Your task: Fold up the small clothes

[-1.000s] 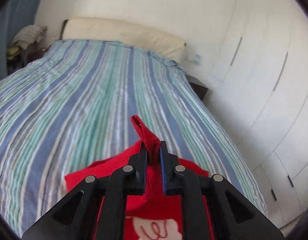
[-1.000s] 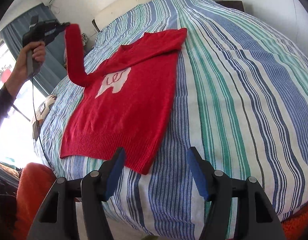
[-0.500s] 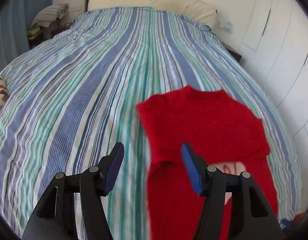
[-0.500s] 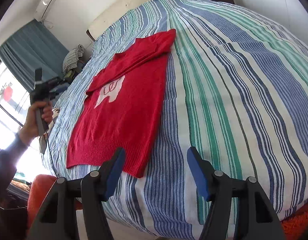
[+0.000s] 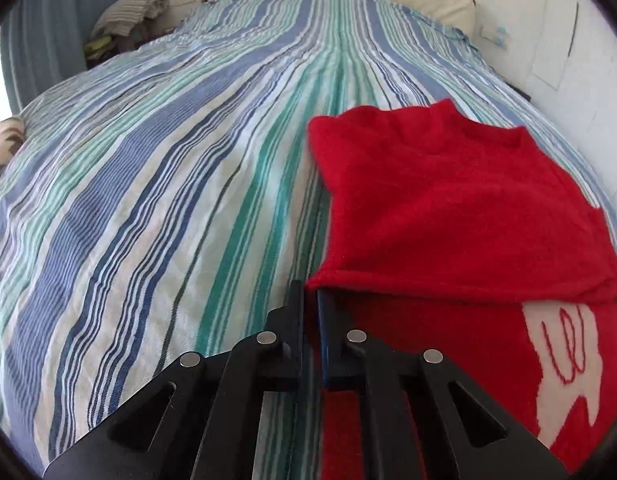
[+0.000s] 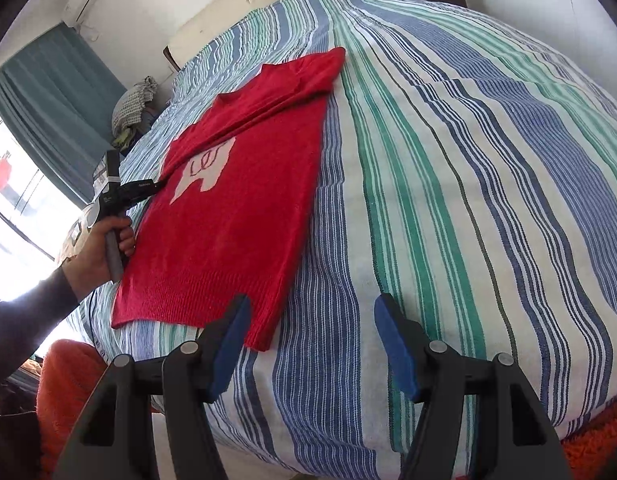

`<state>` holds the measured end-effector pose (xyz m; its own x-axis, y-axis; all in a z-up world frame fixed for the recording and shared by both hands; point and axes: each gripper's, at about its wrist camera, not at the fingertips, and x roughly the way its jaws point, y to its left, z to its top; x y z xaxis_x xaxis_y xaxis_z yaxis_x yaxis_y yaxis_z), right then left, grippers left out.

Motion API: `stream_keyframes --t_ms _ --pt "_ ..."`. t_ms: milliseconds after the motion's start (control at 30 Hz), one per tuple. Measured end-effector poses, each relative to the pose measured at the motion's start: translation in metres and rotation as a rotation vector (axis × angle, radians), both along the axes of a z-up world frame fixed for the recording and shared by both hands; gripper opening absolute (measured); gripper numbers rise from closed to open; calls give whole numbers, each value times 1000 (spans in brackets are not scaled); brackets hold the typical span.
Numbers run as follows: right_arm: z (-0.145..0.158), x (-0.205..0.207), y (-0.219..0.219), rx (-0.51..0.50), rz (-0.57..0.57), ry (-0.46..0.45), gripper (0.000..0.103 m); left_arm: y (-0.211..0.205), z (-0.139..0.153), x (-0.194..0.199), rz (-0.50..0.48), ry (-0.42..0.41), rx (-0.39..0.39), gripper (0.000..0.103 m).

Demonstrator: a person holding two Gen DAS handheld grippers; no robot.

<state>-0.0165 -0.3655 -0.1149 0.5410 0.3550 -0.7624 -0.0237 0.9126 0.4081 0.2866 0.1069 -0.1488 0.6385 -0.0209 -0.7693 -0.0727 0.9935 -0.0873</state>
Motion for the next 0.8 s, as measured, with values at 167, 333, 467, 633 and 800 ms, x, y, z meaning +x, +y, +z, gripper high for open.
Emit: stream_keyframes --t_ms 167,333,467,633,800 --pt "-8 7 1 -5 16 24 64 -3 -3 -2 -12 9 16 7" --pt "-6 7 4 -15 25 16 64 2 2 -7 -16 28 -15 16" --pt "-1 4 -1 -18 1 0 64 15 16 -41 8 56 -21 53" --pt "5 2 -7 -13 -30 -25 64 21 25 -138 -18 62 -47 74" --pt "19 5 -12 -77 -51 -61 64 -3 37 -201 -86 64 -57 83"
